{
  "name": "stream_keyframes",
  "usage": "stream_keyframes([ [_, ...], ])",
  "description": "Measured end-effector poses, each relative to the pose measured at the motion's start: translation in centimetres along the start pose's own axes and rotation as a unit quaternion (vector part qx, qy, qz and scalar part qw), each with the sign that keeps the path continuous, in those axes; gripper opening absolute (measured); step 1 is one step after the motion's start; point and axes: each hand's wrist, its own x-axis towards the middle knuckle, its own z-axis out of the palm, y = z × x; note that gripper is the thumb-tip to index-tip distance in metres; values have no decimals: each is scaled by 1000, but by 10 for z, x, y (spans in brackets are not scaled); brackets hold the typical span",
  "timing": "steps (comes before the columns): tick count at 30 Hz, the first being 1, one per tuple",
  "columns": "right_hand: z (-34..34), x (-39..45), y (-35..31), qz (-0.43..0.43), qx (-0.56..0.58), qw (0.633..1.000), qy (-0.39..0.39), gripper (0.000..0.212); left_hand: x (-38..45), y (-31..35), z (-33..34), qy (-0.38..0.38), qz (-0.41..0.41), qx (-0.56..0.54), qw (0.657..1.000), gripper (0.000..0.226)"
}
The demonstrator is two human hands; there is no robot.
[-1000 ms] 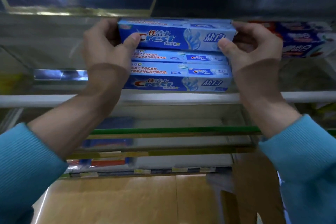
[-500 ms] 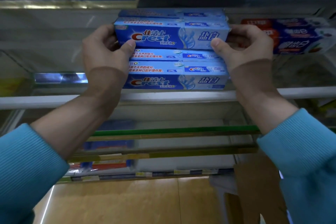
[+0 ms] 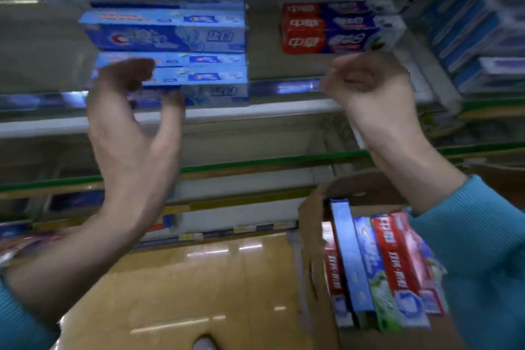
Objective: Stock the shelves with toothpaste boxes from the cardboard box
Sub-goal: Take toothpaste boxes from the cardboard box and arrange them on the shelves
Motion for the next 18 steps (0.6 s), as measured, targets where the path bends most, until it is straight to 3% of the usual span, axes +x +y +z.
stream_keyframes([
  [4,-59,-16,27,28,-31,999,10,14,-65,53,45,-129,-15,-64,990,21],
  [7,-95,-36,60,58,-57,996,-33,17,-115,91,83,-200,-34,-112,973,14],
  [10,-124,-60,94,120,-84,986,-79,18,-166,113,129,-283,-106,-142,943,17],
  [14,-157,-85,126,180,-108,969,-130,13,-209,112,192,-395,-226,27,890,49],
  [18,-183,-100,141,201,-107,959,-170,10,-221,86,245,-380,-354,164,838,73],
])
